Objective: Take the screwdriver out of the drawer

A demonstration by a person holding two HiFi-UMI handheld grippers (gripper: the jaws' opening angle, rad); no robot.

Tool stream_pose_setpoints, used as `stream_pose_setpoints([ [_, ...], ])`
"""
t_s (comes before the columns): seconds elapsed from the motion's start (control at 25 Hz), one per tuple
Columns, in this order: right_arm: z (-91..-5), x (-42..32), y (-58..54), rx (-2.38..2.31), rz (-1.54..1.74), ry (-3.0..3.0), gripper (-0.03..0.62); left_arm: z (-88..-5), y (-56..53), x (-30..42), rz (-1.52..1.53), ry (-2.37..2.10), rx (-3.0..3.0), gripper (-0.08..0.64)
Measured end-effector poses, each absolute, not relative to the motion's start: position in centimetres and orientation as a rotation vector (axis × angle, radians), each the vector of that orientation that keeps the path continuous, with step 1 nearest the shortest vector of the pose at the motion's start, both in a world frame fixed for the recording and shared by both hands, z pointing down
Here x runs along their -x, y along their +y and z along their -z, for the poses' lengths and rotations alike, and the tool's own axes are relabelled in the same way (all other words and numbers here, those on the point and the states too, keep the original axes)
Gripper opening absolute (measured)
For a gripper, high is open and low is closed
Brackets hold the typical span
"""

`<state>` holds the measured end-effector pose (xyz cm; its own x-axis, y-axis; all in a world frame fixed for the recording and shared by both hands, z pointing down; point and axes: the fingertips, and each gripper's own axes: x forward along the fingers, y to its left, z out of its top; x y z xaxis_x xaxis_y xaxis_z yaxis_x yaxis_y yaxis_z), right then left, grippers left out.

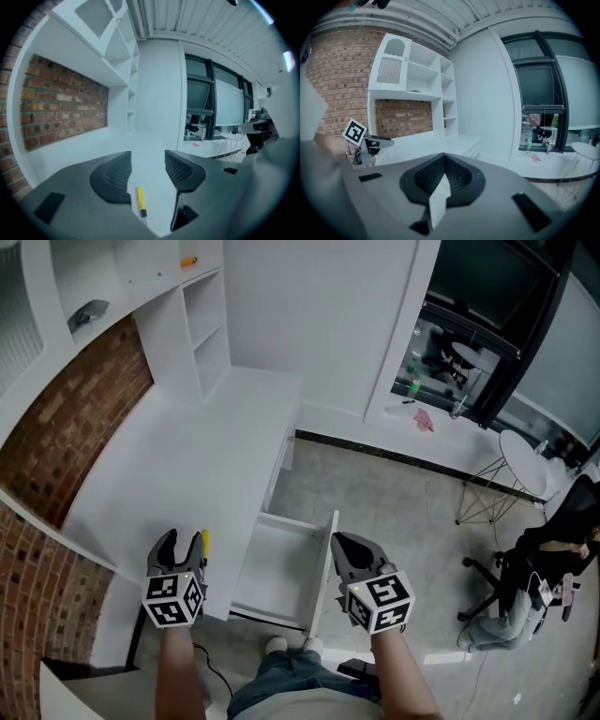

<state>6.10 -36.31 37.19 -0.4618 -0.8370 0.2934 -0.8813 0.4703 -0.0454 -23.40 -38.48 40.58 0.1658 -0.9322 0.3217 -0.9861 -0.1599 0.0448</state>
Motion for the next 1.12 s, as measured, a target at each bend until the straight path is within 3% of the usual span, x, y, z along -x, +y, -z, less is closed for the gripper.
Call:
stream_pose_setpoints([
  [0.36, -30.2, -6.5, -35.6, -1.539, 0.061, -2.555, 0.011, -30.1, -35.9, 20.7, -0.121, -1.987, -2.451, 0.215],
  [0.44, -29.0, -6.3, -35.3, -1.554, 0.122, -2.565, 0.011, -29.0, -35.3, 20.3, -0.096, -2.003, -2.482, 0.162],
  [0.52, -28.2, -6.0, -34.9, -1.556, 0.161, -2.575, 0.011, -28.3, -34.6, 19.9, -0.086, -2.023, -2.512, 0.033],
  [0.56, -27.8, -5.8, -34.7, -1.554, 0.176, -2.576, 0.011, -28.1, -34.4, 19.7, -0.081, -2.026, -2.53, 0.014],
  [1.12, -25.7, -5.2, -33.9, -1.571, 0.241, -2.638, 0.011, -25.7, -33.4, 19.7, 0.022, -2.085, -2.553, 0.014],
])
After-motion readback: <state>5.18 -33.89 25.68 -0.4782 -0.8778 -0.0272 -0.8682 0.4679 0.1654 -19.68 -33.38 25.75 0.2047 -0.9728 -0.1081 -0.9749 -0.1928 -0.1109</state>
